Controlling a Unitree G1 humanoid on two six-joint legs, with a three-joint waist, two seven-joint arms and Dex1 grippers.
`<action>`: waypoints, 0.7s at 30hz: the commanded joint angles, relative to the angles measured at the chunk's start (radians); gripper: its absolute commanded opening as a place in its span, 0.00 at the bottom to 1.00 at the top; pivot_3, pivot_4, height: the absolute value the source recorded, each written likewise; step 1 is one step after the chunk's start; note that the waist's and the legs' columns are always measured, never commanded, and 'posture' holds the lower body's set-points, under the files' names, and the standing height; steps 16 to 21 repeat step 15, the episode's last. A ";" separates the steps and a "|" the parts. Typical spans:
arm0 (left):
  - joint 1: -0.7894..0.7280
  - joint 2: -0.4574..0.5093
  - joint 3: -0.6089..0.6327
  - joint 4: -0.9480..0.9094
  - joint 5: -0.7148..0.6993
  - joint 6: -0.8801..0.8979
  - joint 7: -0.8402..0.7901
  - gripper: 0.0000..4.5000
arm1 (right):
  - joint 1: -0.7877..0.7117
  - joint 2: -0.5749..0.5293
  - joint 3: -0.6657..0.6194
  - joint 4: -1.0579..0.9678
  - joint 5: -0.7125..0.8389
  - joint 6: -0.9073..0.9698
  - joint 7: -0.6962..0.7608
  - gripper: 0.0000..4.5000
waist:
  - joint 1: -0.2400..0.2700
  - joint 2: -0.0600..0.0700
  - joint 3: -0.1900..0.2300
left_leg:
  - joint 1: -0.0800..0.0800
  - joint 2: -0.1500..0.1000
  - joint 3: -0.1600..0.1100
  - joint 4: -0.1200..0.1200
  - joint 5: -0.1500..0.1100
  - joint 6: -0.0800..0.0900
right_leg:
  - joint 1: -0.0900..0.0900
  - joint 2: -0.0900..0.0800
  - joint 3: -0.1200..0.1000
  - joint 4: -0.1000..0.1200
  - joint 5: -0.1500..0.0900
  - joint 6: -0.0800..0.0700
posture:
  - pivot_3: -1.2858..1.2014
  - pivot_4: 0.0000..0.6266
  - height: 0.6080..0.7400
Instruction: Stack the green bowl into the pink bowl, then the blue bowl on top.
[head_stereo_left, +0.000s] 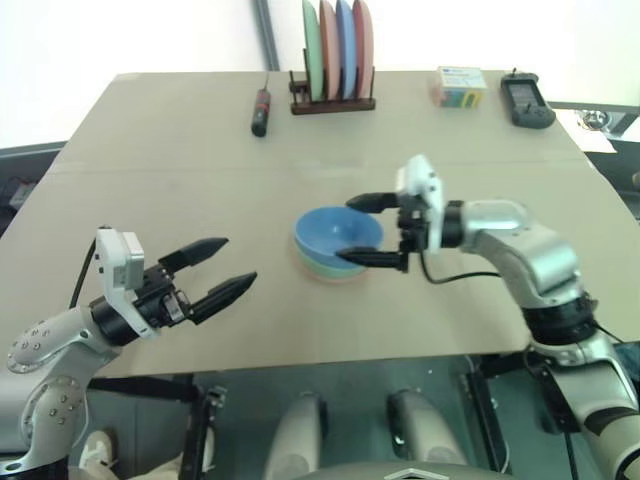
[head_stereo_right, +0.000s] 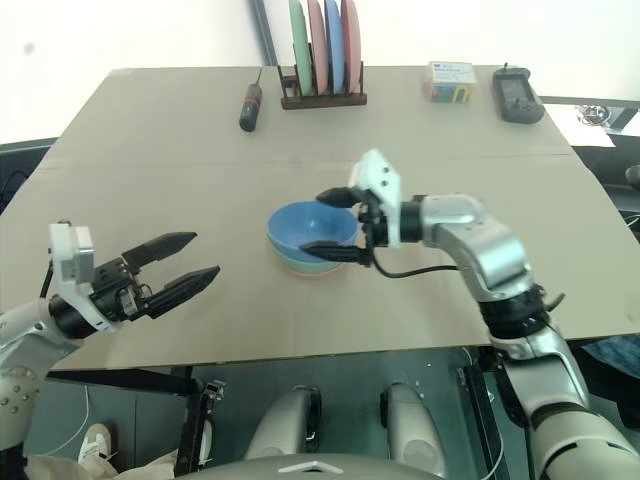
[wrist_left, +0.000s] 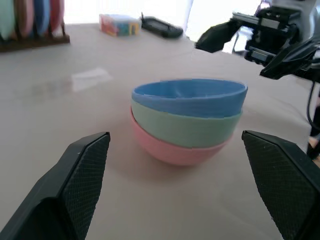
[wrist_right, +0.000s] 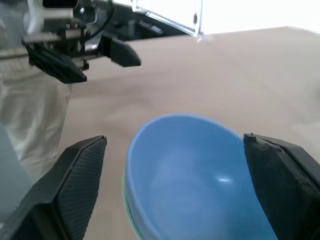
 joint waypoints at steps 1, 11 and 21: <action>0.042 0.013 0.020 -0.025 0.043 -0.058 -0.023 1.00 | 0.099 -0.100 -0.139 -0.110 0.075 0.037 0.000 0.98 | 0.000 0.000 0.000 | 0.000 0.000 0.000 0.000 0.000 0.000 | 0.000 0.000 0.000 0.000 0.000 0.000 | 0.52 0.24 1.00; 0.165 0.086 0.161 0.019 0.027 -0.045 -0.097 1.00 | 0.543 -0.420 -0.531 -0.210 0.072 -0.017 0.051 0.98 | -0.002 0.000 0.000 | 0.001 0.000 0.003 0.000 0.000 0.000 | 0.000 -0.001 0.002 -0.001 -0.003 0.004 | 0.52 0.24 1.00; 0.157 0.130 0.153 0.056 0.047 -0.041 -0.141 1.00 | 0.629 -0.427 -0.608 -0.278 0.092 -0.014 0.059 0.98 | -0.007 0.000 0.000 | 0.003 0.001 0.004 0.001 0.000 0.000 | 0.000 0.000 0.002 -0.001 -0.003 0.004 | 0.52 0.24 1.00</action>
